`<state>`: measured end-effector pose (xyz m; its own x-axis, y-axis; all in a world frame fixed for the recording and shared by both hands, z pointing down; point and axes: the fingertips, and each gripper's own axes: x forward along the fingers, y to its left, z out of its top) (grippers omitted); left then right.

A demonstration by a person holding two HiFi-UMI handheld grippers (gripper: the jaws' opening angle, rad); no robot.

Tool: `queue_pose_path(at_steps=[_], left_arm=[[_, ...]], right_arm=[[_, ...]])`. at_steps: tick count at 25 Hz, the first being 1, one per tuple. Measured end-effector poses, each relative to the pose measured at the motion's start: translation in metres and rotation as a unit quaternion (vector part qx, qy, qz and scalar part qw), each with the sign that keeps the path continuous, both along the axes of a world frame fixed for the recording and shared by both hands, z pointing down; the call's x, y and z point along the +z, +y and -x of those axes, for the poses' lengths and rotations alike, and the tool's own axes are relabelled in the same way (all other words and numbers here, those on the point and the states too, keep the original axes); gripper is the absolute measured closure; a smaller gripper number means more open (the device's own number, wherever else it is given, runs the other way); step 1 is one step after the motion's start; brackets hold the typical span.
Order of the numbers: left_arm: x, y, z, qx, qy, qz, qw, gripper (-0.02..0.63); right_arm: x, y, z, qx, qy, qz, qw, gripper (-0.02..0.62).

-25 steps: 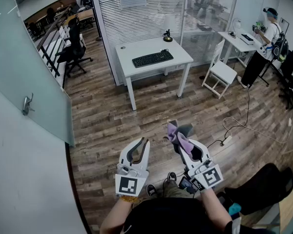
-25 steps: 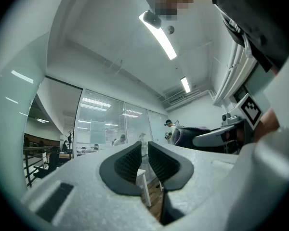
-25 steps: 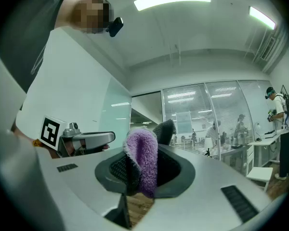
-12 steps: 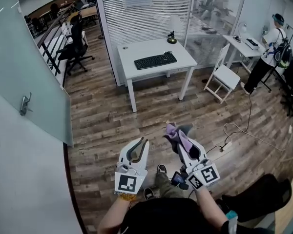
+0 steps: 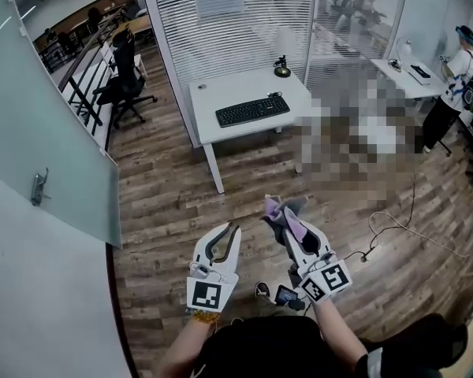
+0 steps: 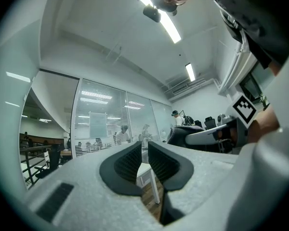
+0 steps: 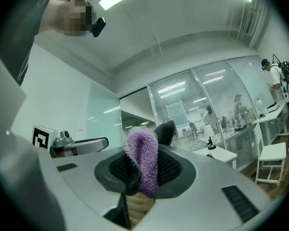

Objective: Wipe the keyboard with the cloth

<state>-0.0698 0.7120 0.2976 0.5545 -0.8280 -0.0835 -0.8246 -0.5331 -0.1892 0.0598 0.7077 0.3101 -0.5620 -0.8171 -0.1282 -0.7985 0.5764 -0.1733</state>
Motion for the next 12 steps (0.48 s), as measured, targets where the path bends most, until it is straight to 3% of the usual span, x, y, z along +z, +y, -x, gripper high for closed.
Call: queue_pose_path(at_steps=[12], left_arm=[[0.023, -0.087, -0.05, -0.017, -0.015, 0.028, 0.9993, 0.552]], right_arm=[[0.025, -0.104, -0.059, -0.014, -0.013, 0.032, 0.999, 0.505]])
